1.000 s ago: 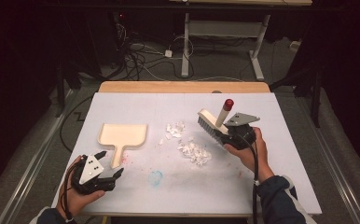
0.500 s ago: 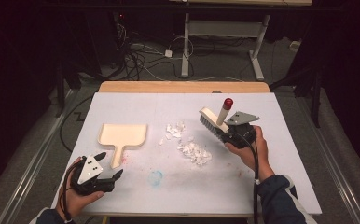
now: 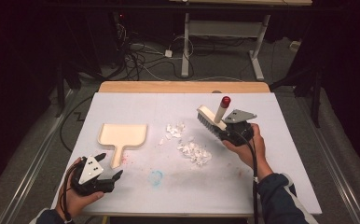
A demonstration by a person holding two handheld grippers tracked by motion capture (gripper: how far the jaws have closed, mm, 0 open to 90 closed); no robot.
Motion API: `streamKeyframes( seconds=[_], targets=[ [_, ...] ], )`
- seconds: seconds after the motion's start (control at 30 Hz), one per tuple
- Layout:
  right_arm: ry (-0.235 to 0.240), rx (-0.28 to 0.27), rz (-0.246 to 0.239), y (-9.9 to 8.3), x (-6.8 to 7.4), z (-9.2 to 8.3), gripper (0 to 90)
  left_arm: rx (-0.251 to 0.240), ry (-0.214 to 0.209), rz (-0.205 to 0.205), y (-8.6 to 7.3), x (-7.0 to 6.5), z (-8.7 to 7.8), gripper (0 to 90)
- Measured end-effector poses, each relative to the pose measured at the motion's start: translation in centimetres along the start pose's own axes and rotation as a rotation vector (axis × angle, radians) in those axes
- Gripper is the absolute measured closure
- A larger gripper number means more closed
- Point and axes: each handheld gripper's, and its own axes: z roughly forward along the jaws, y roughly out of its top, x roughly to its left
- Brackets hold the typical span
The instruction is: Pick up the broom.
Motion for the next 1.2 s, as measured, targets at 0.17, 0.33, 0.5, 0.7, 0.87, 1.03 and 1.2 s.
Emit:
streamKeyframes(
  seconds=[0.17,0.33,0.5,0.7,0.87,1.03,1.2],
  targets=[
    [0.031,-0.009,-0.029,1.4,-0.7,1.8,67.9,0.011,-0.001,0.0,0.0,0.0,0.2,18.2],
    [0.02,0.008,-0.083,3.4,-1.5,3.8,68.0,0.023,-0.004,-0.008,-0.2,0.2,0.5,18.2],
    [0.047,0.01,-0.124,5.3,-1.5,7.2,68.0,0.04,0.003,-0.007,-0.4,0.2,0.6,18.2],
    [0.023,0.03,-0.215,6.6,0.3,11.0,68.0,0.042,0.009,-0.001,-0.2,-0.2,0.5,18.2],
    [0.046,0.038,-0.225,6.3,1.7,12.5,67.9,0.06,-0.002,0.005,-0.4,-0.3,0.6,18.2],
    [0.077,0.036,-0.303,6.0,3.4,12.5,67.9,0.07,-0.012,0.018,-0.4,-0.5,0.8,18.2],
    [0.163,-0.012,-0.334,5.0,4.0,11.9,67.8,0.067,-0.017,0.012,-0.4,-0.7,0.8,18.2]
  ],
)
